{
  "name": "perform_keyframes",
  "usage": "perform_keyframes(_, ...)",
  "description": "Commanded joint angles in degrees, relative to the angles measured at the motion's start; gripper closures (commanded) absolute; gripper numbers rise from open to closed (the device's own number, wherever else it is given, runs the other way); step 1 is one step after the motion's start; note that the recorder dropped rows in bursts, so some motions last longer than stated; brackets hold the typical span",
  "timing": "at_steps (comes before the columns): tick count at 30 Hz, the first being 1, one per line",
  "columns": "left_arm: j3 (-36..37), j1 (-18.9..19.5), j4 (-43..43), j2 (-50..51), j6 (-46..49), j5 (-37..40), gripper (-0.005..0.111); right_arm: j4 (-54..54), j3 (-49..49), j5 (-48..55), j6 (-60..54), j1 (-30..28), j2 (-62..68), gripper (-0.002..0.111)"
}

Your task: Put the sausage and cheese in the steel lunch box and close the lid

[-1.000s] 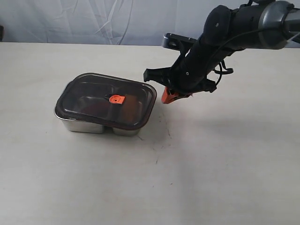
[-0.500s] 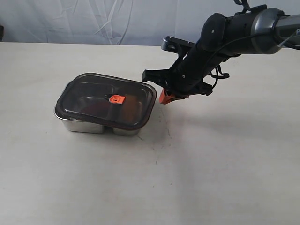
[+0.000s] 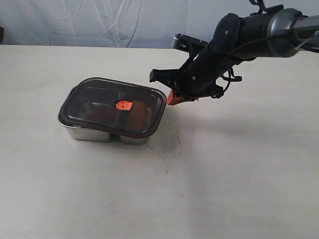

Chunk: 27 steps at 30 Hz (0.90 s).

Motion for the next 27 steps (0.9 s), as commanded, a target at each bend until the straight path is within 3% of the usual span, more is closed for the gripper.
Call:
perform_keyframes(1,0.16,-0.25,0.02,0.08,-0.1,-0.36,0.106,0.51,-0.41,0.02,-1.04,-0.2,1.37,0.109)
perform_keyframes(27,0.16,-0.25,0.02,0.08,-0.1,-0.3,0.106,-2.95,-5.51,0.83,-1.04,2.44,3.44,0.109)
